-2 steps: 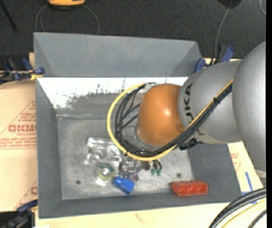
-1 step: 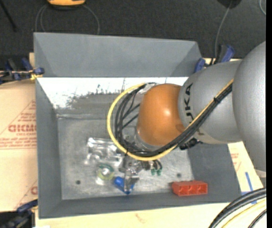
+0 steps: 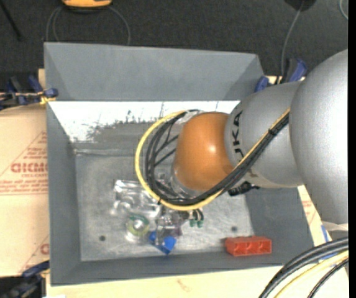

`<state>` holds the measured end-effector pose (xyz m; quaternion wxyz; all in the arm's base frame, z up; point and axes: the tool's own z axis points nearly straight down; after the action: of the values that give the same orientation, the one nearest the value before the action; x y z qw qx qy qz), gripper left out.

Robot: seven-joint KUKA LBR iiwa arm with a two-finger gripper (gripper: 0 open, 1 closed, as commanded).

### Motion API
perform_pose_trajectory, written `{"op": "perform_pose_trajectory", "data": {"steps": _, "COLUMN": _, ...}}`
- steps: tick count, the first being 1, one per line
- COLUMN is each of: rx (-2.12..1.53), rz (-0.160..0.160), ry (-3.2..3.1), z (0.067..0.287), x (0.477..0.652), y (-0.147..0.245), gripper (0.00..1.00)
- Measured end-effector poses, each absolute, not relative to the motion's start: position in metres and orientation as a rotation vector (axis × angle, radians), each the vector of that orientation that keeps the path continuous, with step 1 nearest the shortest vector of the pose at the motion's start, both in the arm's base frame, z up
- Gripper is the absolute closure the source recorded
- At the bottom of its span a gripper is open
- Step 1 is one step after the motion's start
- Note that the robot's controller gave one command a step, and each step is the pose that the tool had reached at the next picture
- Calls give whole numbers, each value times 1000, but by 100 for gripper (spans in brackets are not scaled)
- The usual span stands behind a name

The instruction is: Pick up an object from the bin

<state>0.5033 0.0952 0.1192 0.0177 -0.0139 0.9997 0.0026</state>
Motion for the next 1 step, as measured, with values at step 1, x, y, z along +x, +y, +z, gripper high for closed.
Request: {"op": "perform_pose_trajectory", "data": {"steps": 1, "rx": 492, "rz": 1, "ry": 3098, "z": 132, "x": 507, "y": 62, "gripper": 0}}
